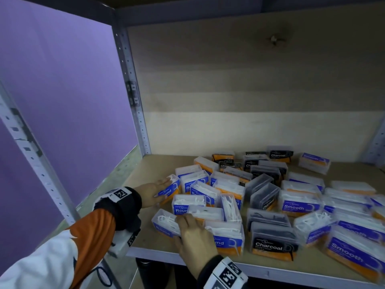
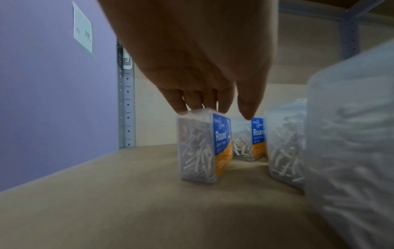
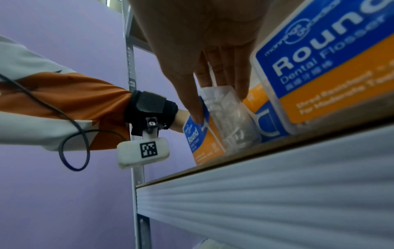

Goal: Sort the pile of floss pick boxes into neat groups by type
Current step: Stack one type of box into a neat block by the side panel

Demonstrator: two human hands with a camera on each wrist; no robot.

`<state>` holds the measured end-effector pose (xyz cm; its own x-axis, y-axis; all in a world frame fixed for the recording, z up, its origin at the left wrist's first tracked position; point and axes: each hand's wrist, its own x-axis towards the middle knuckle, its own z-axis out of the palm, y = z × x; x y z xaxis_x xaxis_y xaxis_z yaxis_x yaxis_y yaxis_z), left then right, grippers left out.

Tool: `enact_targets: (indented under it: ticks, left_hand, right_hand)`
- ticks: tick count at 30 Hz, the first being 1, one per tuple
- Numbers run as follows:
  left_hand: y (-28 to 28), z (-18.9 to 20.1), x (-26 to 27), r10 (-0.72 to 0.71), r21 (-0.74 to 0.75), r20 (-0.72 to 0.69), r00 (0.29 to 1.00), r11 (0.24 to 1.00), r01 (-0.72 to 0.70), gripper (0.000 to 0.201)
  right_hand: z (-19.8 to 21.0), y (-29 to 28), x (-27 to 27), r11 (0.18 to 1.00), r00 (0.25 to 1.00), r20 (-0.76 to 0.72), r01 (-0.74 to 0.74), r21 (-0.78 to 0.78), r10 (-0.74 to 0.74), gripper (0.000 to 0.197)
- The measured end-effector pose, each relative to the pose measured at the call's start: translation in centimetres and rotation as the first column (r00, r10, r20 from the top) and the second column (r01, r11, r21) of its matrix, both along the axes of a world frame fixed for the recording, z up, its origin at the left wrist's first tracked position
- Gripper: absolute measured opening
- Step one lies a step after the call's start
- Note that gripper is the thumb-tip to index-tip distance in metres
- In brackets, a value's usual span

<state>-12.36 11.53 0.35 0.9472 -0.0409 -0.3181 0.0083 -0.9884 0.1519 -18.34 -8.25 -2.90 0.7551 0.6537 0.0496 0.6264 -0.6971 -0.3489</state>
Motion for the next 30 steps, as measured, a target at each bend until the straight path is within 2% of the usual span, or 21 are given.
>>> enact_targets:
  ticks: [4, 8, 12, 13, 17, 23, 24, 26, 28, 30]
  left_hand:
    - [-0.1, 0.0, -0.1, -0.003, 0.003, -0.007, 1.0, 1.0, 0.003, 0.066]
    - [-0.2, 0.0, -0.3, 0.003, -0.004, -0.016, 1.0, 1.0, -0.003, 0.069]
    - [-0.3, 0.1, -0.3, 0.015, -0.001, -0.027, 1.0, 1.0, -0.015, 0.071]
    - [-0.3, 0.1, -0.3, 0.015, 0.001, -0.029, 0.999, 1.0, -0.015, 0.071]
    - [-0.3, 0.1, -0.4, 0.012, 0.008, -0.025, 1.0, 1.0, -0.012, 0.071]
    - [-0.7, 0.2, -0.5, -0.01, 0.047, -0.047, 0.999, 0.999, 0.012, 0.074]
    - [-0.8, 0.2, -0.5, -0.015, 0.054, -0.05, 0.999, 0.998, 0.017, 0.074]
    - [-0.9, 0.4, -0.4, -0.017, 0.067, -0.054, 0.998, 0.998, 0.02, 0.073]
    - [-1.1, 0.5, -0.5, -0.015, 0.079, -0.058, 0.998, 0.997, 0.02, 0.073]
    - [-1.3, 0.6, -0.4, -0.013, 0.093, -0.058, 0.998, 0.996, 0.018, 0.074]
  right_hand:
    - [-0.4, 0.2, -0.1, 1.0, 0.999, 0.05, -0.008, -0.016, 0.009, 0.042]
    - [0.3, 0.4, -0.1, 0.996, 0.982, 0.167, 0.079, 0.032, -0.084, 0.044]
    - [0.5, 0.3, -0.5, 0.995, 0.976, 0.191, 0.098, 0.029, -0.102, 0.056]
    - [0.8, 0.2, -0.8, 0.994, 0.978, 0.181, 0.112, -0.011, -0.108, 0.057]
    - [0.1, 0.2, -0.6, 0.987, 0.955, 0.249, 0.154, 0.044, -0.16, 0.054]
    - [1.1, -0.2, -0.7, 0.998, 0.996, 0.086, 0.042, -0.046, -0.038, 0.054]
    - [1.0, -0.4, -0.7, 0.998, 0.99, 0.141, 0.031, -0.051, -0.023, 0.052]
    - [1.6, -1.2, -0.9, 0.999, 0.989, 0.143, 0.038, 0.011, -0.04, 0.054]
    - [1.4, -1.9, -1.2, 1.0, 0.987, 0.158, 0.02, -0.014, -0.018, 0.053]
    - [1.3, -2.8, -0.8, 1.0, 0.97, 0.242, 0.011, 0.001, -0.011, 0.051]
